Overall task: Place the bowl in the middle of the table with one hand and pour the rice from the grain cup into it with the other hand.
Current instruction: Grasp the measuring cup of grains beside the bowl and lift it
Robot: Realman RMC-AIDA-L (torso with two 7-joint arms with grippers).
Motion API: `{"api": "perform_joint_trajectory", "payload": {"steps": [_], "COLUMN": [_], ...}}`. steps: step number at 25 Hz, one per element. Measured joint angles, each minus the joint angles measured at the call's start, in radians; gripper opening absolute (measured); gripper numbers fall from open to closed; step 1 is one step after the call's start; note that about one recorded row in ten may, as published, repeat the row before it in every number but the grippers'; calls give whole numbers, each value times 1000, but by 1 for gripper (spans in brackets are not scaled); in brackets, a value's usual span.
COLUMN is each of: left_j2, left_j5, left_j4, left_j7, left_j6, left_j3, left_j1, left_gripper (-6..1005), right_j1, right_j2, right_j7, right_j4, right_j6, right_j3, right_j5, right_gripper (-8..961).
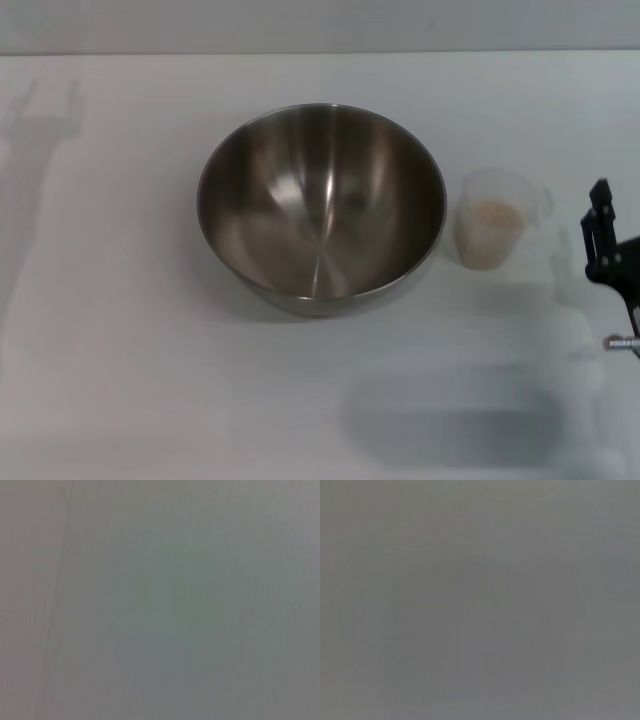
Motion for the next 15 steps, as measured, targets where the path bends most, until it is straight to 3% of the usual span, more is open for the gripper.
{"api": "perform_joint_trajectory", "payload": {"steps": [5,15], "left_j2": [1,-8], "left_j5": [0,0], "left_j4": [2,3], "left_j7": [29,60], "left_j6": [-1,4], "left_j3": [-3,-7], "left_j1": [-2,-4], "left_gripper": [544,545], "right_j1": [-19,44], "right_j2": [0,-2], "right_j7": [2,16], "right_j4": [-20,-84], "right_j6": [47,160], "right_j3": [-3,-9], "right_j5": [1,1], "right_gripper": [498,499]}}
